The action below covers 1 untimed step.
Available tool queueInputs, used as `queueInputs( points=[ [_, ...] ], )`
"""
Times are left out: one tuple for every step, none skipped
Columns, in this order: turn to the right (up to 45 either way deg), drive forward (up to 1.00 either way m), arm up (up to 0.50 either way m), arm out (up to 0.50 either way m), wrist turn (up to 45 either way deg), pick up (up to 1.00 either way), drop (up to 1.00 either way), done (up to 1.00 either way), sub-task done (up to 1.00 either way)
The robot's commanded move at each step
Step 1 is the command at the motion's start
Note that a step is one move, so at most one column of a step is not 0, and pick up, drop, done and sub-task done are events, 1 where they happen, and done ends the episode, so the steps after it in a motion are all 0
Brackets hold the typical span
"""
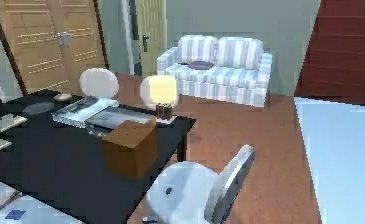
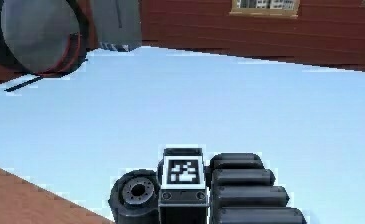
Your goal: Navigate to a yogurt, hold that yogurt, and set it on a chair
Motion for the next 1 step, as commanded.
queueInputs(
  points=[
    [-45.0, 0.00, 0.00, 0.00, 0.0, 0.00, 0.00, 0.00, 0.00]
  ],
)
